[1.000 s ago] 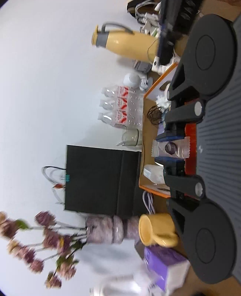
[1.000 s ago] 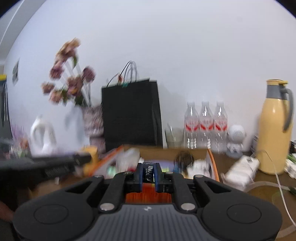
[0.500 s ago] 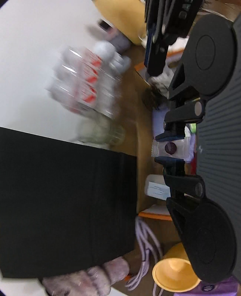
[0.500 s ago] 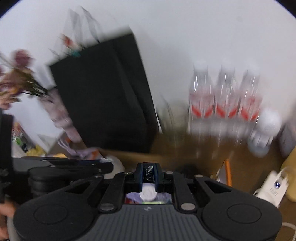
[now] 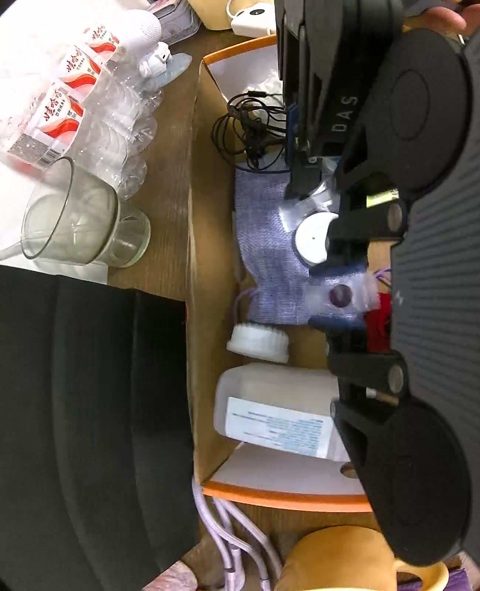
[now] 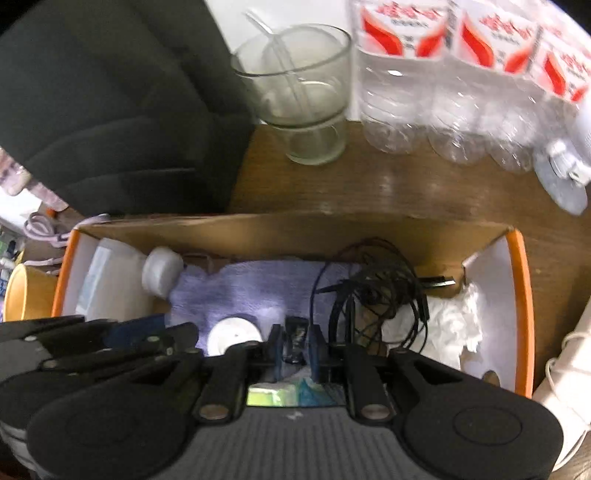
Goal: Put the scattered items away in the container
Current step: 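Carry both held items into the box and open both tools, then withdraw both tools from the box toward the last items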
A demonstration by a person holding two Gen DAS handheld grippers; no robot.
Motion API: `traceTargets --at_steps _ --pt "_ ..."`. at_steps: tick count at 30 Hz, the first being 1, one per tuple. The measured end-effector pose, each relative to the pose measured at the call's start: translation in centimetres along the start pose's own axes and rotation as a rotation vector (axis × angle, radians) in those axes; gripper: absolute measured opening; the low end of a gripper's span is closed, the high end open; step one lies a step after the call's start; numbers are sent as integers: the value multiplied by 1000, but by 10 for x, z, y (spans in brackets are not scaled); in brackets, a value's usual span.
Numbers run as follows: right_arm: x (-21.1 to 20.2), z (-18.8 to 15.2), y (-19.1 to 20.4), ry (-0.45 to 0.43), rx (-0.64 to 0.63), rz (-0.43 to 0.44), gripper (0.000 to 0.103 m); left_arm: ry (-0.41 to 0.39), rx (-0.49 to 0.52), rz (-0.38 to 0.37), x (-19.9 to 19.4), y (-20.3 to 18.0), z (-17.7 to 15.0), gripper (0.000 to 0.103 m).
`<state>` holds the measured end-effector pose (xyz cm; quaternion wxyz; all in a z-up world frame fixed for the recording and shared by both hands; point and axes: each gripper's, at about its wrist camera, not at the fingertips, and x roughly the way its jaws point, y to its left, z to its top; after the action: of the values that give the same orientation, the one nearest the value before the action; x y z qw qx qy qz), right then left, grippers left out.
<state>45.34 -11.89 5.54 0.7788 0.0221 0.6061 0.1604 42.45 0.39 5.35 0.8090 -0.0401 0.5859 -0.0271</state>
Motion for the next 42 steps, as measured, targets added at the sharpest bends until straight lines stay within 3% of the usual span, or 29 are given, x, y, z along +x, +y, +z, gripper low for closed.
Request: traceTargets --at_steps 2,5,6,7,10,15,23,28,32,35,42 --pt "-9 -3 -2 9 12 -7 32 2 0 -4 -9 2 -2 47" --pt "-41 -8 -2 -19 12 -32 57 -12 -13 -2 -35 3 -2 61" --pt "-52 -10 -1 -35 11 -40 62 -29 -12 5 -47 2 -3 72" --pt "-65 -13 1 -50 4 -53 64 -44 -11 8 -58 2 -5 83" --pt "-100 -27 1 -75 -14 -89 69 -70 -22 24 -91 2 -15 100" --pt "-151 -57 -1 -128 -34 -116 80 -85 -11 76 -131 -6 -37 103" --pt "-171 -93 -2 -193 -54 -101 84 -161 -16 109 -164 -12 -71 103" --pt "-171 -130 -2 -383 -63 -77 85 -360 -29 197 -161 -10 -106 103" --pt "-161 -167 -6 -544 -86 -97 86 -571 1 199 -153 -11 -154 103" --pt "-149 -195 -12 -631 -70 -70 86 -678 19 219 -144 -15 -186 103" --pt "-132 -255 -14 -773 -43 -44 86 -860 30 101 -132 -16 -246 103"
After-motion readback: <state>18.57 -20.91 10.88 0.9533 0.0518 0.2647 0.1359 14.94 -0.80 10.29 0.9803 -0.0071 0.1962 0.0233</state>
